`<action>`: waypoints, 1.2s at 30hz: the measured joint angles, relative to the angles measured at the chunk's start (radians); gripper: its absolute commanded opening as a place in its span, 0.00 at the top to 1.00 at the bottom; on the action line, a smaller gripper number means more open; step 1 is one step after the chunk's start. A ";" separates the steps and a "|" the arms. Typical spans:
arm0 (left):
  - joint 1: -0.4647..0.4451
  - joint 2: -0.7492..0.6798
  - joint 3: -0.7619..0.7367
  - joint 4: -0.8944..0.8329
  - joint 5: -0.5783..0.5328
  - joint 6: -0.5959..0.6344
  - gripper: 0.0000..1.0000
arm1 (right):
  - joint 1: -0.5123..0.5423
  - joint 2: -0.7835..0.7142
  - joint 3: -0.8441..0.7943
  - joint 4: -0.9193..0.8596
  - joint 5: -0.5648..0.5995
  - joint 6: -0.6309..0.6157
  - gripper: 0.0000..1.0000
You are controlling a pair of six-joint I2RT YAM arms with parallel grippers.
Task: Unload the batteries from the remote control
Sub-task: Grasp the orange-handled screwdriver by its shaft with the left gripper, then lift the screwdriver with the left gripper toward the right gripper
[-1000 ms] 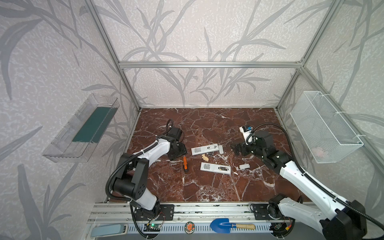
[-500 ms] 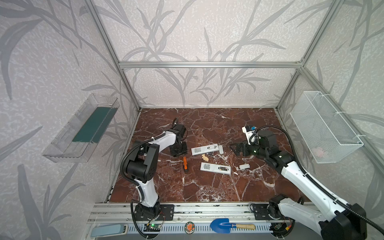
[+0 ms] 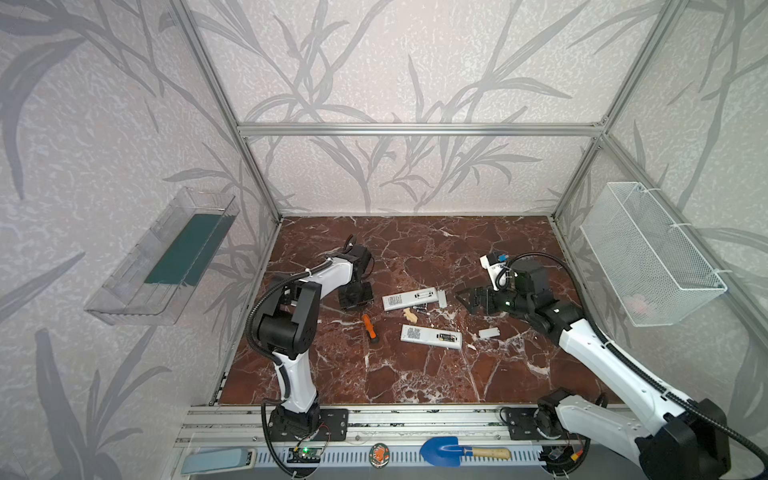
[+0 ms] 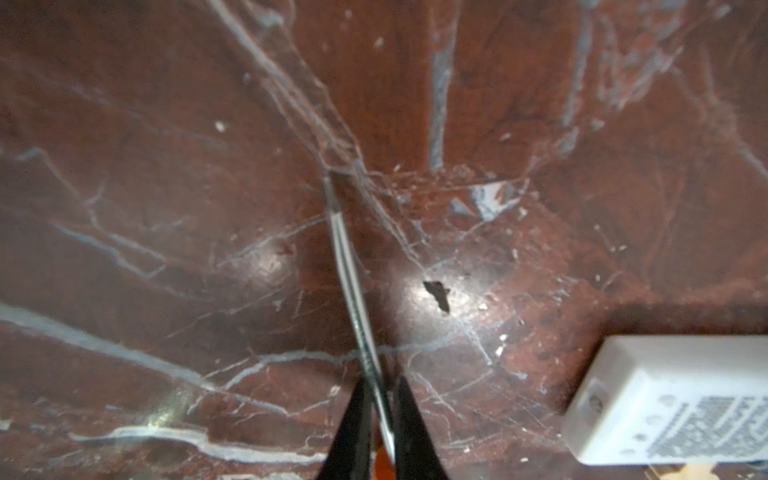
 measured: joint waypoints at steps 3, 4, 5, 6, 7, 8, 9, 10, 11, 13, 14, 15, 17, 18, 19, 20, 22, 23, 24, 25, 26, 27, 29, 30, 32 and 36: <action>0.003 -0.002 0.000 0.002 0.007 0.007 1.00 | 0.000 0.016 0.001 0.000 -0.010 0.005 0.01; 0.005 -0.003 -0.002 0.004 0.011 0.007 1.00 | 0.000 0.021 0.002 -0.001 -0.010 0.005 0.01; 0.008 -0.007 -0.006 0.008 0.017 0.008 1.00 | 0.000 0.026 0.007 -0.004 -0.011 0.006 0.01; 0.012 -0.013 -0.014 0.016 0.026 0.007 1.00 | 0.000 0.032 0.014 -0.009 -0.012 0.006 0.01; 0.016 -0.021 -0.023 0.026 0.035 0.005 1.00 | 0.000 0.037 0.024 -0.016 -0.017 0.006 0.01; 0.021 -0.029 -0.033 0.037 0.047 0.003 1.00 | 0.000 0.040 0.033 -0.018 -0.021 0.005 0.01; 0.026 -0.038 -0.043 0.048 0.063 0.000 1.00 | 0.000 0.042 0.045 -0.023 -0.027 0.006 0.01; 0.030 -0.053 -0.055 0.062 0.082 -0.008 1.00 | 0.000 0.043 0.055 -0.026 -0.033 0.007 0.01; 0.032 -0.067 -0.063 0.074 0.098 -0.016 1.00 | 0.000 0.045 0.063 -0.028 -0.040 0.009 0.01; 0.035 -0.126 -0.086 0.113 0.148 -0.043 1.00 | -0.004 0.054 0.088 -0.033 -0.071 0.021 0.01; 0.036 -0.159 -0.098 0.144 0.171 -0.061 1.00 | -0.007 0.063 0.101 -0.035 -0.091 0.031 0.01; 0.036 -0.202 -0.114 0.191 0.200 -0.088 1.00 | -0.012 0.077 0.117 -0.037 -0.115 0.042 0.00; 0.036 -0.286 -0.148 0.314 0.255 -0.152 1.00 | -0.021 0.108 0.143 -0.032 -0.160 0.072 0.00; 0.036 -0.330 -0.168 0.400 0.280 -0.204 1.00 | -0.026 0.124 0.151 -0.021 -0.186 0.096 0.01; 0.036 -0.361 -0.184 0.485 0.296 -0.256 1.00 | -0.031 0.138 0.156 -0.006 -0.212 0.119 0.01; 0.036 -0.378 -0.193 0.554 0.308 -0.299 1.00 | -0.034 0.148 0.158 0.010 -0.232 0.143 0.02; 0.029 -0.399 -0.210 0.731 0.320 -0.410 1.00 | -0.040 0.166 0.158 0.051 -0.274 0.206 0.02; 0.022 -0.401 -0.216 0.800 0.318 -0.453 1.00 | -0.043 0.171 0.158 0.069 -0.288 0.233 0.02; 0.015 -0.401 -0.223 0.870 0.311 -0.497 1.00 | -0.045 0.176 0.158 0.098 -0.306 0.262 0.02; 0.007 -0.401 -0.227 0.926 0.301 -0.536 1.00 | -0.045 0.180 0.158 0.131 -0.322 0.304 0.02; -0.002 -0.401 -0.231 0.968 0.292 -0.563 1.00 | -0.045 0.183 0.158 0.161 -0.335 0.330 0.02; -0.018 -0.401 -0.233 1.014 0.278 -0.593 1.00 | -0.045 0.187 0.158 0.202 -0.351 0.374 0.03; -0.055 -0.401 -0.233 1.091 0.252 -0.645 1.00 | -0.046 0.195 0.158 0.277 -0.377 0.441 0.03; -0.077 -0.401 -0.233 1.125 0.233 -0.668 1.00 | -0.046 0.199 0.158 0.313 -0.386 0.469 0.03; -0.116 -0.401 -0.240 1.183 0.200 -0.712 1.00 | -0.046 0.205 0.158 0.359 -0.396 0.504 0.03; -0.186 -0.401 -0.253 1.227 0.128 -0.791 1.00 | -0.046 0.221 0.158 0.423 -0.408 0.551 0.07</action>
